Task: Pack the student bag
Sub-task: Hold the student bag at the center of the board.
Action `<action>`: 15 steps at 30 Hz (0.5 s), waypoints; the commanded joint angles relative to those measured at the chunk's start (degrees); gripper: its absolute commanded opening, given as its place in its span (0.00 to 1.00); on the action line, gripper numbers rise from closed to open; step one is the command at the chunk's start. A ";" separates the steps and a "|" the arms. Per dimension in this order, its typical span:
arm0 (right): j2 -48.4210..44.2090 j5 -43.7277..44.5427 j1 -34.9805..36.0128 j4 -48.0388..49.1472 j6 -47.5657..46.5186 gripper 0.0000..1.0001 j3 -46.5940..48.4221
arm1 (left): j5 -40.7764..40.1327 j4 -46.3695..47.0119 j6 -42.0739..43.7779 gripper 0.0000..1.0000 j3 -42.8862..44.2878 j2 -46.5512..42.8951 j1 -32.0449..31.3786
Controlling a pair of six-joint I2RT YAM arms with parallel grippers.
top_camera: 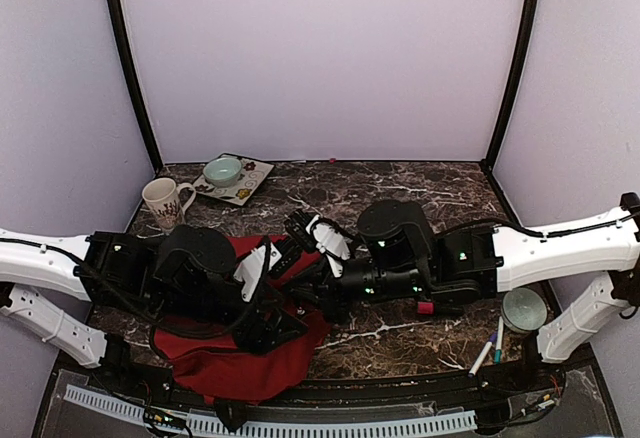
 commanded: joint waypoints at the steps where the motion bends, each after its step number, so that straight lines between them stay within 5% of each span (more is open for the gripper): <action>1: -0.75 0.64 0.51 6.23 0.15 0.00 1.35 | 1.50 -2.04 -1.47 0.74 2.08 2.43 0.11; 6: -1.37 2.21 0.50 6.39 1.05 0.00 0.21 | -1.17 -6.95 -3.05 0.62 0.97 1.67 0.02; 15: -4.47 13.44 0.37 4.44 1.20 0.00 -4.74 | -3.36 -10.97 -3.32 0.07 0.19 -1.66 -0.05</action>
